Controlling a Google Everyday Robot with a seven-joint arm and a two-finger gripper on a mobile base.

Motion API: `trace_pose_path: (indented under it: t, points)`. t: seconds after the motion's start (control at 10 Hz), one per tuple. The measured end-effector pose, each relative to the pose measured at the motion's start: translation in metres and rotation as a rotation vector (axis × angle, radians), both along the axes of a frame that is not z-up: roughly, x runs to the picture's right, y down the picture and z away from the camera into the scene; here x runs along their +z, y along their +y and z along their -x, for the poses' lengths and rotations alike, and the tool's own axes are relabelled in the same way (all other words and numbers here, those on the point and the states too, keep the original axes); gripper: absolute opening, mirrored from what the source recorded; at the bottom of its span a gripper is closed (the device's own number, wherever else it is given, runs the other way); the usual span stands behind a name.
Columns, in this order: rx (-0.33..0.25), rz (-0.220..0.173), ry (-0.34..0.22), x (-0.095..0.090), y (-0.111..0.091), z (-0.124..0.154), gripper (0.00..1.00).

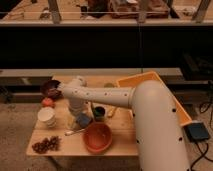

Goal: Place sponge in paper cup

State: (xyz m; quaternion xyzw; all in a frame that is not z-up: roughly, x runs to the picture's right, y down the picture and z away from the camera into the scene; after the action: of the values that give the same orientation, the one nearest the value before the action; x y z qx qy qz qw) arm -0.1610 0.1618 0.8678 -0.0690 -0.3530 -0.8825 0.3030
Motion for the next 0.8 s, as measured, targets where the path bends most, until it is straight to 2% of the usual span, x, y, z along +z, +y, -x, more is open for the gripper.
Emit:
trace_pose_path:
  t: [0.3, 0.4, 0.8]
  points:
    - [0.011, 0.008, 0.019, 0.0093, 0.0021, -0.0038, 0.54]
    - [0.012, 0.009, 0.023, 0.0108, 0.0019, -0.0035, 0.50]
    - [0.040, 0.018, 0.026, 0.0129, -0.0010, -0.0060, 0.50]
